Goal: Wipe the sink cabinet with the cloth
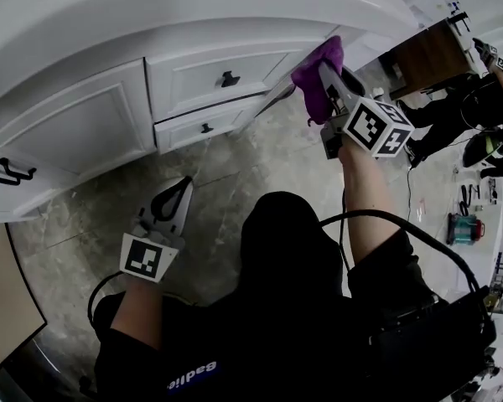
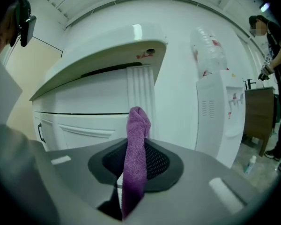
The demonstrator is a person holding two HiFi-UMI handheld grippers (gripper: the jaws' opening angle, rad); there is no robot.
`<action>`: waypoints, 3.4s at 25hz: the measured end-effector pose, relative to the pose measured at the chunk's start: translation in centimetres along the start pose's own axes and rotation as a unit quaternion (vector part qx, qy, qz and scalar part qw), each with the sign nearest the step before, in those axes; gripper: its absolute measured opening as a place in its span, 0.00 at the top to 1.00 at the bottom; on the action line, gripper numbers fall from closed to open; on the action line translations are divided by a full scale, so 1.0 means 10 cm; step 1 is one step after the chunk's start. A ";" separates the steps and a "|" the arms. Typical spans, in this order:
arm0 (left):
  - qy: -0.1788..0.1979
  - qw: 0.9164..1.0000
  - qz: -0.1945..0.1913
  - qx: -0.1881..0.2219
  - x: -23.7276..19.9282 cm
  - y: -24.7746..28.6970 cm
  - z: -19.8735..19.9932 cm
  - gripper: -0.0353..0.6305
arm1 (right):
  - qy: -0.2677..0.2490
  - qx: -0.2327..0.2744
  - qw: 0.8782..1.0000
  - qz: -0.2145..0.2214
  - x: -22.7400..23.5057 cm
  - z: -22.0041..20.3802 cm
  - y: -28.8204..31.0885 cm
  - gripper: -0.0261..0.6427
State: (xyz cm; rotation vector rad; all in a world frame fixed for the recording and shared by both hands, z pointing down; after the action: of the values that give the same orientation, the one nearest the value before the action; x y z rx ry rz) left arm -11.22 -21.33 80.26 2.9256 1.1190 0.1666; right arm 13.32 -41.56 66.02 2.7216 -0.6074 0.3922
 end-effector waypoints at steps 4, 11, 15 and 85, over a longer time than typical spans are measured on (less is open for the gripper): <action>-0.009 1.000 0.002 -0.009 -0.03 -0.03 -0.10 0.96 | -0.027 -0.022 0.995 0.099 -0.75 -0.33 0.02 0.85; -0.007 1.000 0.000 0.000 -0.04 -0.07 -0.04 0.96 | -0.080 -0.066 0.962 0.253 -2.21 -0.97 0.43 0.85; -0.007 1.000 -0.007 0.005 0.01 -0.08 0.00 0.96 | -0.093 -0.068 0.960 0.255 -2.33 -1.12 0.52 0.85; -0.011 0.999 -0.030 0.011 0.12 0.08 0.07 0.96 | -0.179 -0.127 0.968 0.120 -0.57 -1.95 0.49 0.85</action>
State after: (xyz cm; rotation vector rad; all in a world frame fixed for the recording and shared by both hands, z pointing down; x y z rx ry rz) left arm -9.74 -21.08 79.73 2.9005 1.2130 0.1231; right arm 2.34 -36.56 83.14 2.4902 -1.0142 -0.1232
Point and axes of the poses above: the fingertips, and each gripper's own axes: y forward along the fingers, x to its right, z out of its top, the point moved 2 cm from there along -y, backward along the fingers, and after that the axes turned 15 degrees about y, right-handed, at the moved point
